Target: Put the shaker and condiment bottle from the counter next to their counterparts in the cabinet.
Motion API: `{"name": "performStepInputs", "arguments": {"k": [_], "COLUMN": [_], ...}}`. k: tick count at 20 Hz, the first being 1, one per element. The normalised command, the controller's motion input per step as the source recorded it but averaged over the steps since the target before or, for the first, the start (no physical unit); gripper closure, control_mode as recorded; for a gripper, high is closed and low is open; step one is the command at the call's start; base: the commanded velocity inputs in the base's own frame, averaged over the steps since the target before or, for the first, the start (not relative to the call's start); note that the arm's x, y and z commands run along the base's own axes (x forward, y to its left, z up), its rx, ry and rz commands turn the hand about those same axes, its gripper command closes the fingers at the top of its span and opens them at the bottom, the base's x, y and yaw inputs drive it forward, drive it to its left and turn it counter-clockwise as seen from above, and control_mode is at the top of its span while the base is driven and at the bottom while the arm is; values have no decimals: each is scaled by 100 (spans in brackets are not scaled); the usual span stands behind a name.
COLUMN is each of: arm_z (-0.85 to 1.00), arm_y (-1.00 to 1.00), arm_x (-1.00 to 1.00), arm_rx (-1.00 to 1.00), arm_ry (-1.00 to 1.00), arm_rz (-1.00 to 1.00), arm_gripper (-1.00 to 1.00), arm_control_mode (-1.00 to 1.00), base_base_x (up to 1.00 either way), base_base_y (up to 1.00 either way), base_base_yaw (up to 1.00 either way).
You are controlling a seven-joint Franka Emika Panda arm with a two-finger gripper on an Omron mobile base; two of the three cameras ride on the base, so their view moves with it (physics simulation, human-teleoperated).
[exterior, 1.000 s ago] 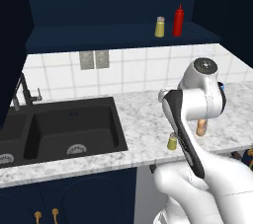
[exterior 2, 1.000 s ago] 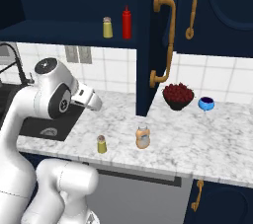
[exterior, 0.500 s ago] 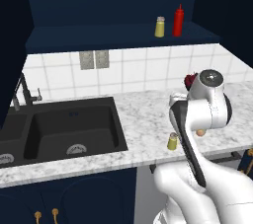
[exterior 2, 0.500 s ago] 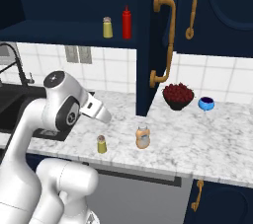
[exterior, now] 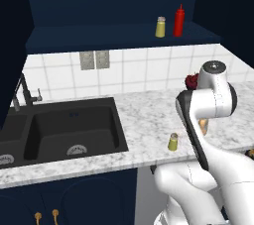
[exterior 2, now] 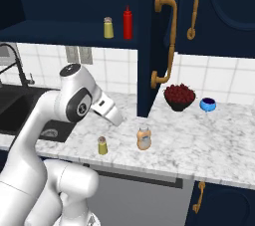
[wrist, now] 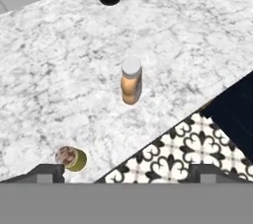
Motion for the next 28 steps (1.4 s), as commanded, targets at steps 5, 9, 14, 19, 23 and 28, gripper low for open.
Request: {"name": "performStepInputs", "arguments": {"k": [5,9,14,19,23,28], "arm_z": [-5,-8,-7,-5,-4,-5], "arm_y": [-16,-10,-1,-6,-35,-37], "arm_x": [0,4,16,24,23,13], "arm_rx": [0,0,0,0,3,4], "arm_ry": [-7,-15,-13,-5,0,0], "arm_rz": [-10,-3,-1,-1,-3,-2], "arm_gripper": [-100,-100,-100,-100,-100,-100], "arm_control_mode": [-100,-100,-100,-100,-100,-100], "base_base_x": [0,0,0,0,0,0], "base_base_y": [0,0,0,0,0,0], "base_base_yaw": [0,0,0,0,0,0]}}
